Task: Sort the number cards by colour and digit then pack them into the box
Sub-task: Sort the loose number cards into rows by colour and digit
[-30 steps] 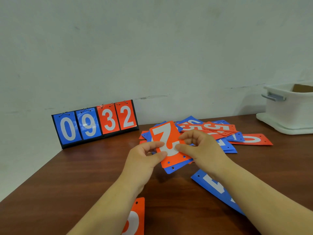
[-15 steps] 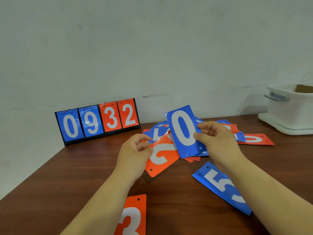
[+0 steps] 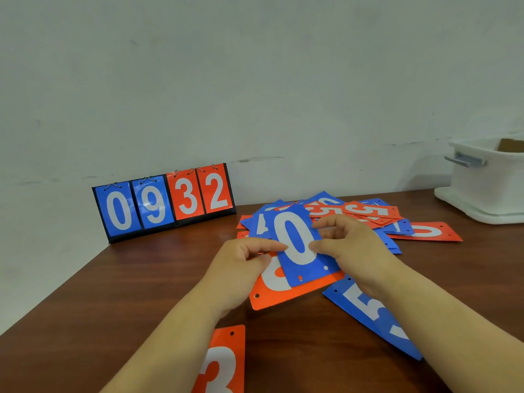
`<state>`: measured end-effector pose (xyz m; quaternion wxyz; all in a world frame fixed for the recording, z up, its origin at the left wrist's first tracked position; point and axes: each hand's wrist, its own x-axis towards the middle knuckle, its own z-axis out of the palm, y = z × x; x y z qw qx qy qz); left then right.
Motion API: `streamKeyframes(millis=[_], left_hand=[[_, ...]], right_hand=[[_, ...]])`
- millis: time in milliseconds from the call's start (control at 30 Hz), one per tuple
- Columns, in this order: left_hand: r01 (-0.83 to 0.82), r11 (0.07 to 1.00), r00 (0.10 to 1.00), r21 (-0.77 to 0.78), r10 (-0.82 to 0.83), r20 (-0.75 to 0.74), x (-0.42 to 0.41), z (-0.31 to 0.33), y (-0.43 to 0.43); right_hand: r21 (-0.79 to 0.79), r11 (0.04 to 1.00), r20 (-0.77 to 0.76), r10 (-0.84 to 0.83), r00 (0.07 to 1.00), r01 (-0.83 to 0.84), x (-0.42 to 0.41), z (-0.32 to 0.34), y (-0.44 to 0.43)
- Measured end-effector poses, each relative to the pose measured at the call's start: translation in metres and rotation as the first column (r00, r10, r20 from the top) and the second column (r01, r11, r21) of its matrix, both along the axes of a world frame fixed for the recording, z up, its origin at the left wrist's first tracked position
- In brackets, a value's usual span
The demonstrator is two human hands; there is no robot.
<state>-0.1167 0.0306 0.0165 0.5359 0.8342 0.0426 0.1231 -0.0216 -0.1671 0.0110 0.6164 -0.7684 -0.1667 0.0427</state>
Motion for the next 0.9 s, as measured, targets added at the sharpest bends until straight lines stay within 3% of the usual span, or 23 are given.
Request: streamKeyframes(millis=[67,233,400,467,600,667,767,900], left_hand=[[-0.009,1.0,1.0,-0.027,0.009,0.022,0.0,-0.001,-0.001],[-0.014,0.974,0.994,-0.225,0.037,0.102,0.003,0.0,-0.005],[0.179,0.931,0.984,-0.317,-0.165,0.069,0.005,-0.01,-0.019],[0.152,0.935,0.988,-0.321,-0.132,0.081,0.007,-0.014,-0.024],[-0.104,0.934,0.979,-0.341,0.157,0.131,0.014,-0.014,-0.017],[-0.178,0.924,0.964,-0.339,0.232,0.127,0.014,-0.011,-0.008],[-0.033,0.935,0.992,-0.354,0.074,0.103,0.009,-0.007,0.001],[0.123,0.972,0.992,-0.201,-0.127,-0.008,0.002,-0.003,-0.002]], right_hand=[[0.014,1.0,0.038,-0.023,0.999,0.023,-0.001,0.001,0.0],[0.242,0.921,0.038,-0.324,0.945,0.306,0.0,0.004,0.002],[0.26,0.892,0.051,-0.395,0.917,0.37,-0.006,0.001,0.011],[0.215,0.916,0.066,-0.359,0.931,0.338,-0.008,-0.002,0.017],[0.194,0.964,-0.02,-0.183,0.983,0.183,-0.011,-0.008,0.028],[0.152,0.966,-0.014,-0.208,0.978,0.208,-0.009,-0.003,0.023],[0.151,0.969,-0.033,-0.194,0.981,0.196,-0.002,0.009,0.006],[0.257,0.967,-0.112,0.032,0.993,-0.003,0.0,0.011,-0.005]])
